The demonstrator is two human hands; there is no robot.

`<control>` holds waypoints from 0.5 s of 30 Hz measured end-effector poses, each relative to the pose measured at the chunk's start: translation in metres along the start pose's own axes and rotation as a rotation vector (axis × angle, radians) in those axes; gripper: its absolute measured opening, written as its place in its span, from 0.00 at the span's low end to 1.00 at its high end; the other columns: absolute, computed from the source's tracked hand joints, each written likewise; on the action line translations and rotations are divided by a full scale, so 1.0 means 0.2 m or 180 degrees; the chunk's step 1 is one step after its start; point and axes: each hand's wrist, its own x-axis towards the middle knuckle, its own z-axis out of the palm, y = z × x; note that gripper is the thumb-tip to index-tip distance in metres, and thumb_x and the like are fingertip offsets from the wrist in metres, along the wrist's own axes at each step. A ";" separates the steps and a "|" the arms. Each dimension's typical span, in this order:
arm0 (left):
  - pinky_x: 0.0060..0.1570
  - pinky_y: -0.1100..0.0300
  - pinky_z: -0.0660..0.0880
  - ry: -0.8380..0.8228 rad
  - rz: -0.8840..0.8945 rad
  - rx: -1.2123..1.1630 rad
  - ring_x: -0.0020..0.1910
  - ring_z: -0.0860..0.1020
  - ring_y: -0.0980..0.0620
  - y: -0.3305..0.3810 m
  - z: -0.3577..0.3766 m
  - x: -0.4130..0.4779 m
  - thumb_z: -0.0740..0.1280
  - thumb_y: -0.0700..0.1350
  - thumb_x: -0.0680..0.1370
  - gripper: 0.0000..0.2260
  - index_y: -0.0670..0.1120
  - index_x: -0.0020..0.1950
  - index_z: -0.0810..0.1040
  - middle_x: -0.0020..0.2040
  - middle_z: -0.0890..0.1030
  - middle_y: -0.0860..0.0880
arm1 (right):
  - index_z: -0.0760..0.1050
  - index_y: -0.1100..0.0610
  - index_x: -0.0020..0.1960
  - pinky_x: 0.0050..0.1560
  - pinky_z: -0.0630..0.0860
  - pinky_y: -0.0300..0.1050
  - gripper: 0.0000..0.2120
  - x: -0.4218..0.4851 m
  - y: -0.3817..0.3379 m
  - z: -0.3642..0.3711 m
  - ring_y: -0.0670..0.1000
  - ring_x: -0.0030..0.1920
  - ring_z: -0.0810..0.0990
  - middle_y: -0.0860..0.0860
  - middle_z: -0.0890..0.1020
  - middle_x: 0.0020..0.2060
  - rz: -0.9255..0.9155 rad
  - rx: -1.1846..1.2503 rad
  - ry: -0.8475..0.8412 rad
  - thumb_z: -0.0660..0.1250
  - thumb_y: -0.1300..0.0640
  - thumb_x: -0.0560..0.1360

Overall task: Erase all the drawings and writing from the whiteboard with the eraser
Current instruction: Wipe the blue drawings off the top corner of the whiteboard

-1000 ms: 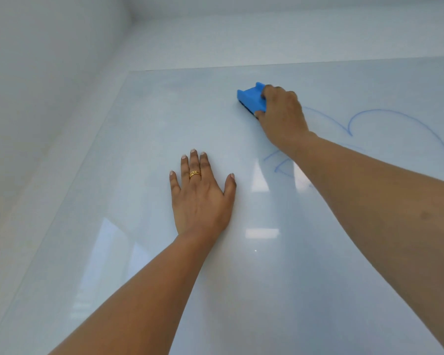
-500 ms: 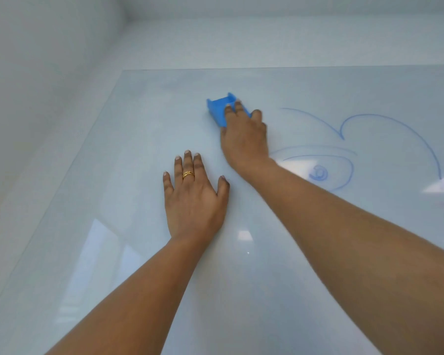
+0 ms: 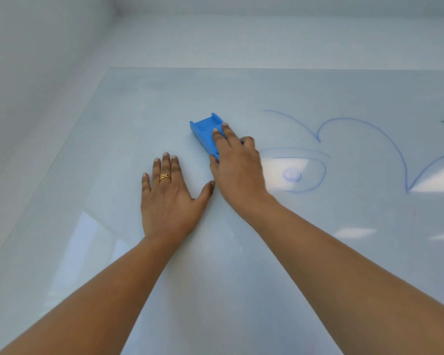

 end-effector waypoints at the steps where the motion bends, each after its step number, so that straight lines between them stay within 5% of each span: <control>1: 0.73 0.53 0.42 -0.0006 -0.0014 -0.0004 0.76 0.44 0.52 0.00 0.00 0.00 0.44 0.71 0.73 0.42 0.43 0.77 0.46 0.78 0.46 0.48 | 0.54 0.55 0.75 0.61 0.64 0.47 0.24 -0.02 0.05 -0.02 0.57 0.62 0.64 0.49 0.53 0.76 0.0099 0.0023 0.0038 0.53 0.54 0.80; 10: 0.73 0.54 0.40 -0.0005 0.0021 -0.0034 0.76 0.43 0.53 -0.01 0.00 -0.04 0.48 0.63 0.77 0.35 0.44 0.77 0.46 0.78 0.46 0.49 | 0.63 0.54 0.72 0.62 0.65 0.46 0.23 -0.26 0.34 -0.16 0.55 0.61 0.65 0.47 0.60 0.73 0.1638 0.0497 0.0665 0.60 0.58 0.77; 15: 0.73 0.54 0.41 0.0015 0.0039 -0.0036 0.76 0.44 0.52 -0.02 0.01 -0.06 0.48 0.62 0.78 0.33 0.44 0.77 0.47 0.78 0.47 0.48 | 0.65 0.55 0.71 0.60 0.65 0.48 0.24 -0.31 0.18 -0.12 0.57 0.59 0.67 0.50 0.62 0.73 0.1242 0.0511 0.0516 0.62 0.59 0.75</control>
